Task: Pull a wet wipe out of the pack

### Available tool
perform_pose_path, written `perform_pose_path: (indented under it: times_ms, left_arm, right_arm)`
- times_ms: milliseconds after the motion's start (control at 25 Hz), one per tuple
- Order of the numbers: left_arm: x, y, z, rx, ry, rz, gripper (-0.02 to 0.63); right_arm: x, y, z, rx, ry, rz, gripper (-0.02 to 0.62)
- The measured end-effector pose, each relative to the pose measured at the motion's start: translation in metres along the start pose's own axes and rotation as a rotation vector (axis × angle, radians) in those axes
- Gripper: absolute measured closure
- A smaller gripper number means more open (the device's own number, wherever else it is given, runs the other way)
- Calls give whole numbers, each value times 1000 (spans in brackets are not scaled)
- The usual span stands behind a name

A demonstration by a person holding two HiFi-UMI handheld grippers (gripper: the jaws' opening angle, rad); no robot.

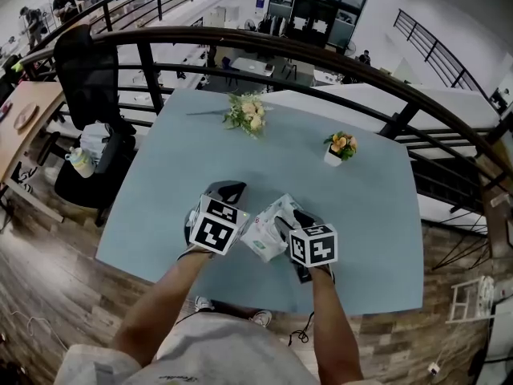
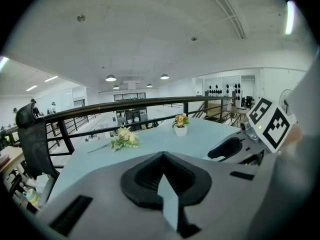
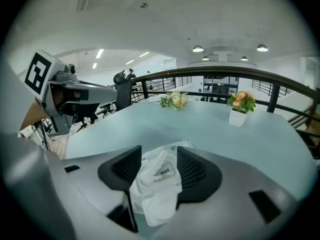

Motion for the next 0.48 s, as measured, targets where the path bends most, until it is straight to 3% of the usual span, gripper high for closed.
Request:
perform_pose_path:
  times_ms: [480]
  left_arm:
    - [2,7,-6,4,-16,-8,609]
  right_arm:
    - [-16,17,0,-34,-51,-128,393]
Point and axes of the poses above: the fingertips, and each gripper's own axes: x backward along the fingers, z to its right, y out of its underside, the point moved 9 cm from there along x, backward along the fingers, and after that the axes turned 6 degrees about x, right-handed, at the moved point
